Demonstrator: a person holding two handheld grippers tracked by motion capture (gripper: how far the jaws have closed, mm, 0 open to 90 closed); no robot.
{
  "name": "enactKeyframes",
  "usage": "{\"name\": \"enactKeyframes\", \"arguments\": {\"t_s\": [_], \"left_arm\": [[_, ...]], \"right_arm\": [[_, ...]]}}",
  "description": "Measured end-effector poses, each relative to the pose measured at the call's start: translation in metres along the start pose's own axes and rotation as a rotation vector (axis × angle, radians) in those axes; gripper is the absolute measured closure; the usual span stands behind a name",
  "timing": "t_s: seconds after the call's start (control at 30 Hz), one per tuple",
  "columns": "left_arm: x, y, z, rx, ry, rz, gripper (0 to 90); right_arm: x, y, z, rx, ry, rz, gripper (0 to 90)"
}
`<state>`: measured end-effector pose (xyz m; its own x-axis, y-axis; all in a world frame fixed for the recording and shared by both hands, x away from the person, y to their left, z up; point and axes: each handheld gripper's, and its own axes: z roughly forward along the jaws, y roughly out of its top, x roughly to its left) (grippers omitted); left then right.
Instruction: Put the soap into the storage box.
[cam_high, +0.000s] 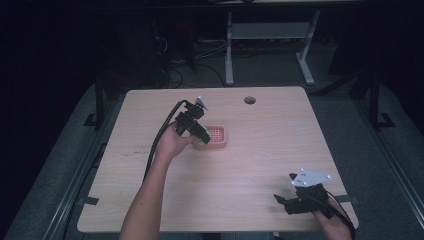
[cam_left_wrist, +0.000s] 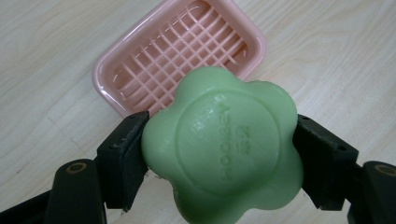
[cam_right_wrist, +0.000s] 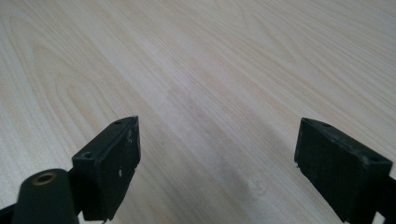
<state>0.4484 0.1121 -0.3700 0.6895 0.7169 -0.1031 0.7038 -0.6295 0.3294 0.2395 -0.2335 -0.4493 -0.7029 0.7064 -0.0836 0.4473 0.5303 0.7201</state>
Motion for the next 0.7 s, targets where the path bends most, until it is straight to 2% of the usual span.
{"name": "enactKeyframes", "arguments": {"t_s": [0.17, 0.37, 0.63, 0.7], "left_arm": [[0.003, 0.005, -0.002, -0.001, 0.008, -0.007, 26.4], [0.005, 0.014, 0.001, 0.000, 0.009, -0.013, 26.4], [0.009, 0.023, 0.004, 0.010, 0.003, -0.018, 26.4], [0.010, 0.024, 0.005, -0.003, 0.009, -0.027, 26.4]], "right_arm": [[0.000, 0.000, 0.001, 0.004, -0.002, -0.013, 13.8], [0.000, 0.000, 0.000, -0.002, 0.003, 0.000, 13.8], [-0.002, 0.002, 0.005, 0.008, -0.005, -0.007, 13.8], [-0.001, 0.002, 0.005, 0.008, -0.001, -0.008, 13.8]]}}
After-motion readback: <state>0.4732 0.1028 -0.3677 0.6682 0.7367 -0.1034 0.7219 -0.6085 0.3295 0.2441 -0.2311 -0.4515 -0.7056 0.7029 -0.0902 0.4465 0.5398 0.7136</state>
